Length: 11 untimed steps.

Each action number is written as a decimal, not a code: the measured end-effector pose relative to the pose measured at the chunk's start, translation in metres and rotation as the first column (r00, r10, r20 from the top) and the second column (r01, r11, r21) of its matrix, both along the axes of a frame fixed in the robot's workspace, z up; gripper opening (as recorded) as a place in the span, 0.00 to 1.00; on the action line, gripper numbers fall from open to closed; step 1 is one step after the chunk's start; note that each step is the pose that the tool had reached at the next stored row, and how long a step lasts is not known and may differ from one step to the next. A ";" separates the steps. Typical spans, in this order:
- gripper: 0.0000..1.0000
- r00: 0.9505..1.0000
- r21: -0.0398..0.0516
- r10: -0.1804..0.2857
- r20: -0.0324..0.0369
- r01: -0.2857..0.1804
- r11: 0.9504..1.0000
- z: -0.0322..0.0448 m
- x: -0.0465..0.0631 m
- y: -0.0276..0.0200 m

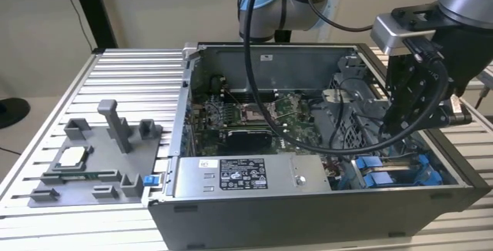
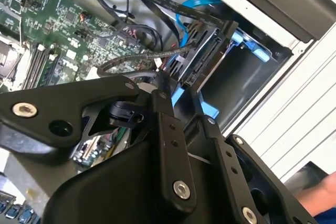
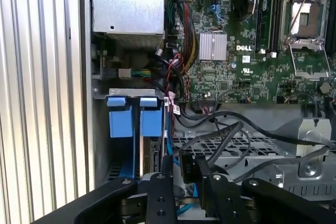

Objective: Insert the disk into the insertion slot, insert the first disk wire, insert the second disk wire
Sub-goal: 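Insert the first disk wire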

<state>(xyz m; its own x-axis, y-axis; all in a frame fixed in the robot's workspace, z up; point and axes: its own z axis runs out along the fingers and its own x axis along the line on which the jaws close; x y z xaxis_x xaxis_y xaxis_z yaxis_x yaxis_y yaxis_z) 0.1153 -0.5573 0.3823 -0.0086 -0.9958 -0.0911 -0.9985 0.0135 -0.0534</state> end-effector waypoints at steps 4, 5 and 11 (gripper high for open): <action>1.00 1.000 0.001 0.000 0.004 0.000 1.000 0.0001 -0.003 0.0000; 1.00 1.000 0.001 0.000 0.005 0.000 1.000 0.0001 -0.004 0.0000; 1.00 1.000 0.001 -0.001 0.020 0.000 1.000 -0.0014 -0.005 0.0006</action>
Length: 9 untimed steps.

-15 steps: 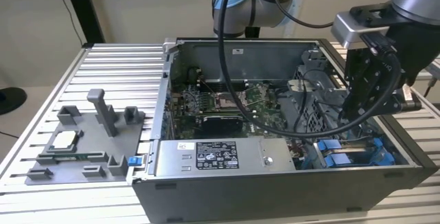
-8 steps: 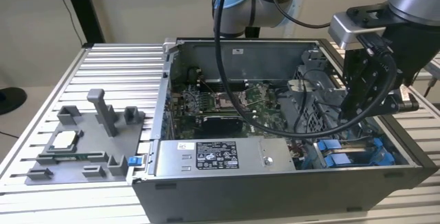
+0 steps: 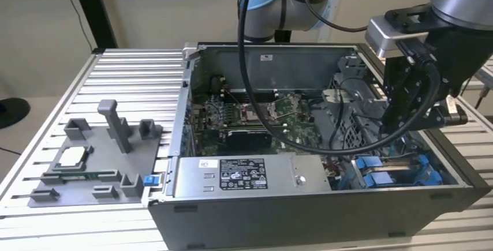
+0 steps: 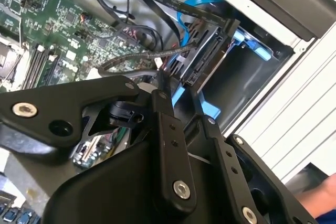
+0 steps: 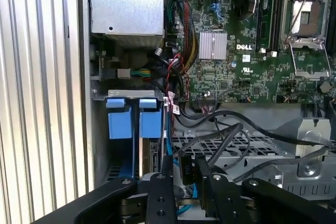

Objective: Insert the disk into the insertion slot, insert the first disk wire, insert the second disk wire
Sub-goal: 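Insert the first disk wire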

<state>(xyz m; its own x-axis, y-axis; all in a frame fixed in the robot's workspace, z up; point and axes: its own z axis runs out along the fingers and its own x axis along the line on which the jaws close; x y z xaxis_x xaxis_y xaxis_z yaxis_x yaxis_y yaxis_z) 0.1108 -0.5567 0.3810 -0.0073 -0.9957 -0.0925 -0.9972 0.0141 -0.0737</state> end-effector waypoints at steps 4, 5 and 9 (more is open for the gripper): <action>0.00 1.000 0.000 -0.004 0.004 0.004 1.000 -0.0018 0.000 0.0007; 0.00 1.000 0.000 -0.004 0.005 0.004 1.000 -0.0019 -0.001 0.0008; 0.00 1.000 0.000 -0.005 0.006 0.005 1.000 -0.0025 0.000 0.0008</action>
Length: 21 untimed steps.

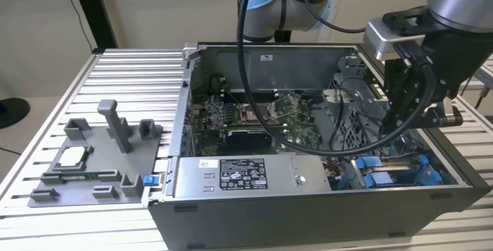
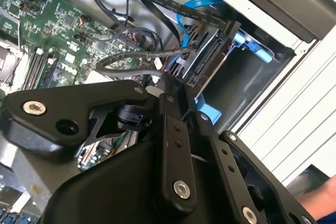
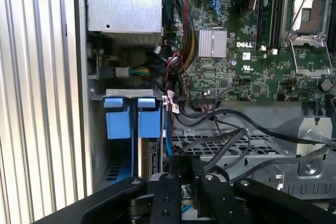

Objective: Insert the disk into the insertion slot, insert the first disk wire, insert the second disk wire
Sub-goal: 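Insert the first disk wire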

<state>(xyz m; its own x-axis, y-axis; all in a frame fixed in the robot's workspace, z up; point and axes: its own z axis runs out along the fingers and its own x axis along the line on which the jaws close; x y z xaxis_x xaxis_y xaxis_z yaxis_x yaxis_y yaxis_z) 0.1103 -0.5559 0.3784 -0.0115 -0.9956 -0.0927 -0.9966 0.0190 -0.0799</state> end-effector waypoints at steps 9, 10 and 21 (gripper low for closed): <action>0.00 1.000 0.000 -0.001 0.000 0.001 1.000 -0.0025 0.014 -0.0059; 0.00 1.000 0.000 -0.001 -0.001 0.001 1.000 -0.0029 0.015 -0.0072; 0.00 1.000 0.000 -0.003 -0.012 0.003 1.000 -0.0067 0.026 -0.0195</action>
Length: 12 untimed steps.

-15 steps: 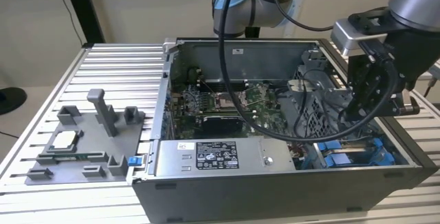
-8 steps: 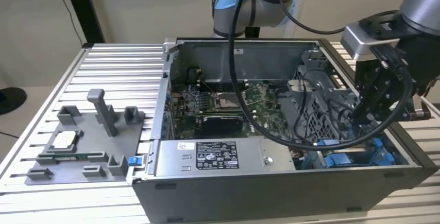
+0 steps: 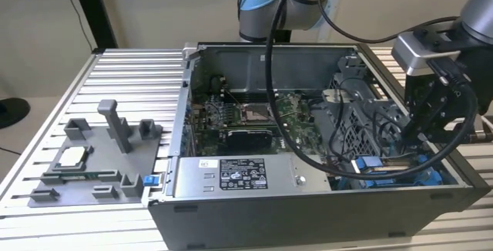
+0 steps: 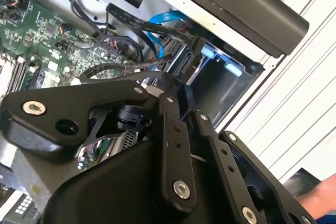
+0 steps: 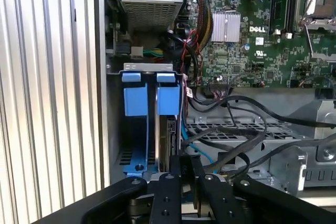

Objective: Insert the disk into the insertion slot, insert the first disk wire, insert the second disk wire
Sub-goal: 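Insert the first disk wire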

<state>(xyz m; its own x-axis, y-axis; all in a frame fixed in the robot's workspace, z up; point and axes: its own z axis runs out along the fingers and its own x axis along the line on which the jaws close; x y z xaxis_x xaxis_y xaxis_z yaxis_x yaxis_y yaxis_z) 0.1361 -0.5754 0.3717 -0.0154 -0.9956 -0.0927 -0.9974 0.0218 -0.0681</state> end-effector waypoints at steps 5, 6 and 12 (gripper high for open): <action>0.00 0.999 0.000 0.000 -0.044 0.000 1.000 -0.0016 0.003 -0.0034; 0.00 0.999 0.000 0.000 -0.051 0.000 1.000 -0.0021 0.004 -0.0040; 0.00 0.998 0.002 -0.001 -0.069 0.001 1.000 -0.0066 0.012 -0.0067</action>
